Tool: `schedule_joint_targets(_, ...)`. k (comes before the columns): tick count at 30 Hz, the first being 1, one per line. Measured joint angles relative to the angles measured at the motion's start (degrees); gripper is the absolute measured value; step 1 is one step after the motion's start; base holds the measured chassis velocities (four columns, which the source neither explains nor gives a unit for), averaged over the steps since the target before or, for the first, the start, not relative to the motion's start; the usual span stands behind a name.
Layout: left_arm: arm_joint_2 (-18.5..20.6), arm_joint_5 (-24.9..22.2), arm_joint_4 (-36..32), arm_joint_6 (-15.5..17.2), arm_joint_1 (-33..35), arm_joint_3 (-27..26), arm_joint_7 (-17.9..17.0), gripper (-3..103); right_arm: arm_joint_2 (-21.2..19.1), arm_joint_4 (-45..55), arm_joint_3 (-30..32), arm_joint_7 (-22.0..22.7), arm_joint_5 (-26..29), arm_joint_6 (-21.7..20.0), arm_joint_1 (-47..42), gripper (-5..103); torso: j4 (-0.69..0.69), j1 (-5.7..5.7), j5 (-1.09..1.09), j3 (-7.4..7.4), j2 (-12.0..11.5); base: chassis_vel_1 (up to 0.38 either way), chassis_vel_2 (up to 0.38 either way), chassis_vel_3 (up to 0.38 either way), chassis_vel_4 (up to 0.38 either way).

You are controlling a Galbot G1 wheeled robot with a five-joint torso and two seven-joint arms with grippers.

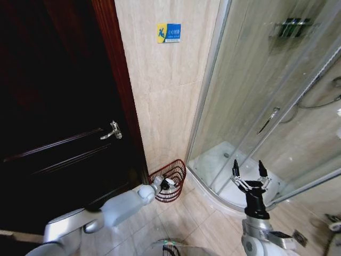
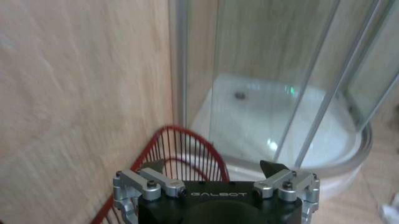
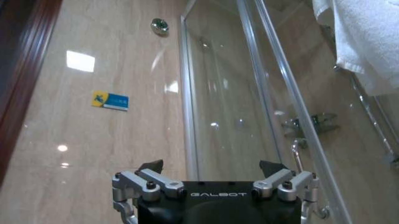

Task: Discard the used towel into the hamper.

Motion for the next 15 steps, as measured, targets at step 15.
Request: schedule_joint_targets(15, 10.64, 8.90, -19.12, -5.40, 20.32, -23.76, 5.90, 101, -1.20, -0.37, 1.08, 4.37, -2.47, -2.20, 2.18, 100, 0.00, 0.00, -0.02, 0.00, -0.01, 0.000, 0.000, 0.000, 0.000)
